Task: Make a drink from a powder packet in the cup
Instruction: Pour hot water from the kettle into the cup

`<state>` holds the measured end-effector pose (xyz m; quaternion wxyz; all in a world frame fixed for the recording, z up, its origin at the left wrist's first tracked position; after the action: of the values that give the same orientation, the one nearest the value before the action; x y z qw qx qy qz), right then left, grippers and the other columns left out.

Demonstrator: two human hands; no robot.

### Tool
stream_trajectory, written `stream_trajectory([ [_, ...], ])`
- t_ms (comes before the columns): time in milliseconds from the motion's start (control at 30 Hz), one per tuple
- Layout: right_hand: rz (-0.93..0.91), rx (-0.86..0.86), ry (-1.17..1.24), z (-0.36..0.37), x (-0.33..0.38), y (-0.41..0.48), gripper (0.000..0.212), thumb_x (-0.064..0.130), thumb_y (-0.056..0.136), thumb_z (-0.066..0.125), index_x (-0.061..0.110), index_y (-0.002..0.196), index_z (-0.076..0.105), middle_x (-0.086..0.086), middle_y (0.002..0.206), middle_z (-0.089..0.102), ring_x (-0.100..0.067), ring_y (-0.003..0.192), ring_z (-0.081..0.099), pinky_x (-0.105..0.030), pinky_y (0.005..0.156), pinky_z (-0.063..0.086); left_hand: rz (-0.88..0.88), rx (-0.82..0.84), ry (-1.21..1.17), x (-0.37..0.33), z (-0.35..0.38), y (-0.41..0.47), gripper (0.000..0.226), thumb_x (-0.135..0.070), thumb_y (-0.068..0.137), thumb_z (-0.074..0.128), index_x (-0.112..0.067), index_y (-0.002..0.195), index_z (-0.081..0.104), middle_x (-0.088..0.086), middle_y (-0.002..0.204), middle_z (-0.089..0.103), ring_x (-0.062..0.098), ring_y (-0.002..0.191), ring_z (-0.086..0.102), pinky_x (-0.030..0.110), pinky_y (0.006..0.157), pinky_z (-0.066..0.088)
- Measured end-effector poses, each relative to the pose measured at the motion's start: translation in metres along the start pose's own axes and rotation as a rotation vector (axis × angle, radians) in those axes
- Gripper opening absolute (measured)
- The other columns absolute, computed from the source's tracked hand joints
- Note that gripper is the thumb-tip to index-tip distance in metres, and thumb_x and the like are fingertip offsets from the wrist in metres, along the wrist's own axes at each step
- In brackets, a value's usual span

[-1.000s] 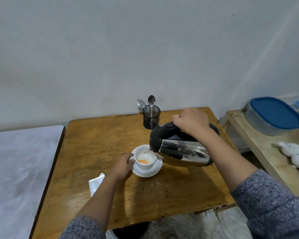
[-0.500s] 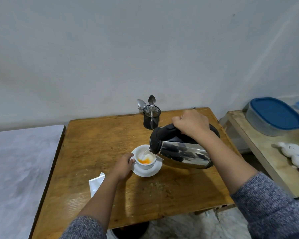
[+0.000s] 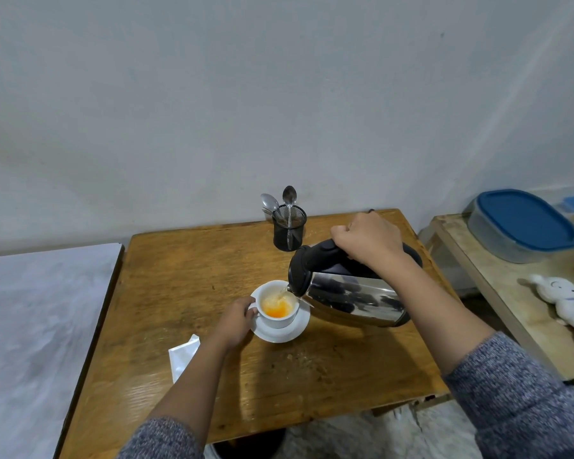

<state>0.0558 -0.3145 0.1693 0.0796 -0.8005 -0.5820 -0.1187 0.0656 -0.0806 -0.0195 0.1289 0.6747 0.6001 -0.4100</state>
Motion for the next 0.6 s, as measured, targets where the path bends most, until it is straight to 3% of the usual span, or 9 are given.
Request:
stream_trajectory([
  [600, -0.005, 0.009, -0.031, 0.0067, 0.0014, -0.0001, 0.035, 0.032, 0.083, 0.043, 0.012, 0.055, 0.049, -0.003, 0.059, 0.053, -0.018, 0.054, 0.047, -0.026, 0.050, 0.031, -0.008, 0.005, 0.029, -0.0012, -0.0008, -0.0018, 0.034, -0.016, 0.095, 0.045, -0.012, 0.127, 0.052, 0.011, 0.134, 0.055, 0.026, 0.119, 0.051, 0.035, 0.096, 0.041],
])
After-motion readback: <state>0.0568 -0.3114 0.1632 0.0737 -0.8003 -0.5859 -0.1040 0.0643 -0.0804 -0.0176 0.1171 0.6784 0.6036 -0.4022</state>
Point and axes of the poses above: each hand's wrist, its own y-axis towards the middle knuckle, its own z-axis out of the palm, x = y × z, the point moved 4 cm from there along y, towards the middle knuckle
